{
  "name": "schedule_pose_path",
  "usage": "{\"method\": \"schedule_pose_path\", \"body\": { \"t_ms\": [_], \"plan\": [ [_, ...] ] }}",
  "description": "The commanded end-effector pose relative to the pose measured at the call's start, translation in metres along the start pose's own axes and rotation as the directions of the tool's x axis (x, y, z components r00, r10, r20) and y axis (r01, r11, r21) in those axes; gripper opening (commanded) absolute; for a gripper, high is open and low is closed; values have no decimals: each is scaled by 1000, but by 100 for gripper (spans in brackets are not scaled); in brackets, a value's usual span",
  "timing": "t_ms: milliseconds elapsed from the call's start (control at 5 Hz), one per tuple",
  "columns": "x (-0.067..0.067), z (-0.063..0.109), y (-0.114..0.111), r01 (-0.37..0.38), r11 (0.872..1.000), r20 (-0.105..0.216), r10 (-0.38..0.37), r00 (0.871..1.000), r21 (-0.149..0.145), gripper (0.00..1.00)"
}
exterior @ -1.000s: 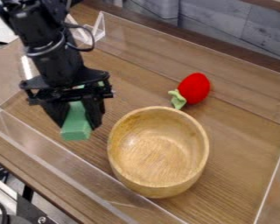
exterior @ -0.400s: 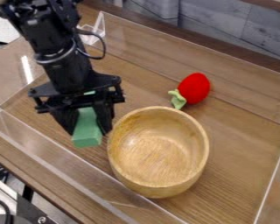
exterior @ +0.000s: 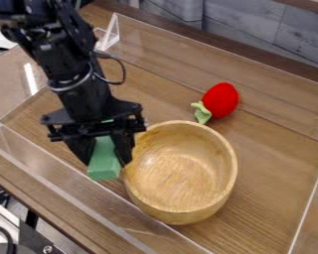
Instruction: Remove the green stick from the brown bowl and put it on the table
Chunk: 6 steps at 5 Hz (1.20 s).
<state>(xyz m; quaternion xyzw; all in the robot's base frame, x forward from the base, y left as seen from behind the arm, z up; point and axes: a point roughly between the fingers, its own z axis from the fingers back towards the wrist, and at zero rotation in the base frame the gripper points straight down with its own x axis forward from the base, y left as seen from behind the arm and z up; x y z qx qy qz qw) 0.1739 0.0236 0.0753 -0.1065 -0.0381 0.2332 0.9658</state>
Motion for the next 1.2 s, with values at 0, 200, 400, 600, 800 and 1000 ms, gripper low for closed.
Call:
{"method": "schedule_pose_path", "body": {
  "t_ms": [0, 200, 400, 600, 800, 1000],
  "plan": [
    [5, 0, 2, -16, 1000, 15, 16, 1000, -5, 0],
    [6, -2, 6, -43, 999, 19, 44, 999, -5, 0],
    [7, -3, 9, -70, 998, 23, 70, 997, -7, 0],
    [4, -12, 8, -59, 998, 19, 59, 998, -8, 0],
    [4, -21, 6, -49, 999, 16, 49, 999, -10, 0],
    [0, -21, 5, -11, 1000, 6, 11, 1000, -12, 0]
  ]
}}
